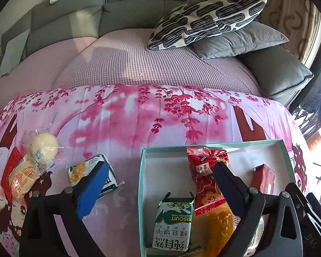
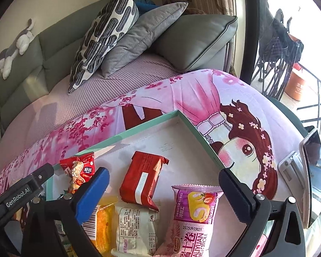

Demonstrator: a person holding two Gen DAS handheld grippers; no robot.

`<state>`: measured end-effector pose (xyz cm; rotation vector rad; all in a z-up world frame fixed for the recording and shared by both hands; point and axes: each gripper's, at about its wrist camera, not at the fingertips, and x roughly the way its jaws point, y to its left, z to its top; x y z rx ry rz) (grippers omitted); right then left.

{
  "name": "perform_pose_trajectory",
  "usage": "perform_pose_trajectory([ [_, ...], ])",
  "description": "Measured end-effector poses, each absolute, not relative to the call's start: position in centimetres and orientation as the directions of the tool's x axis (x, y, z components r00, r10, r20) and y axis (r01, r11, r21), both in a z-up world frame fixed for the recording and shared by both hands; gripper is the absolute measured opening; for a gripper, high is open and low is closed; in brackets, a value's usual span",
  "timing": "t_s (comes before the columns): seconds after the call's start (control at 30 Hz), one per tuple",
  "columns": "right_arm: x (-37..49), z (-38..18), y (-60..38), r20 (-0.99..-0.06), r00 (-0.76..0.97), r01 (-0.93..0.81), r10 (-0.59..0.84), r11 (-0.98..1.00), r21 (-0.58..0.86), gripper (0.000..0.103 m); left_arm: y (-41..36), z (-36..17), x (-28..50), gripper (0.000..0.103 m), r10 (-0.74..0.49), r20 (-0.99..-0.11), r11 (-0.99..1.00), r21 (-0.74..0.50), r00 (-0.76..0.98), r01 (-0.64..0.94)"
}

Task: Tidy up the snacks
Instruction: 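Move both open tools back over the remaining snacks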

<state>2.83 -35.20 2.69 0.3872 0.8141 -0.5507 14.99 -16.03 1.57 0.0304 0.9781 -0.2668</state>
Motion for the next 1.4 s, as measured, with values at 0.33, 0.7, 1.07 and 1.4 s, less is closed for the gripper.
perform_pose_trajectory([
  [0.33,3.3,3.2,-33.9,-0.76,0.586,0.565,-0.28,0.814,0.137,0.103,-13.9,1.8,15.3,0.098,-0.207,-0.832,0.974,-0.126,0.514,0.188],
  [0.7,4.7,3.0,-31.0,-0.782,0.595,0.487,-0.184,0.857,0.169,0.103,-8.4,2.0,15.5,0.098,-0.186,-0.846,0.98,-0.194,0.5,0.037],
  [1.07,5.3,4.1,-28.0,-0.767,0.625,0.407,-0.148,0.9,0.157,0.103,-1.9,2.1,16.1,0.098,-0.111,-0.855,0.989,-0.146,0.506,-0.03],
  [1.4,6.4,4.4,-24.2,-0.755,0.649,0.307,-0.091,0.94,0.151,0.103,5.5,2.9,15.6,0.098,-0.059,-0.852,0.984,-0.137,0.521,-0.112],
])
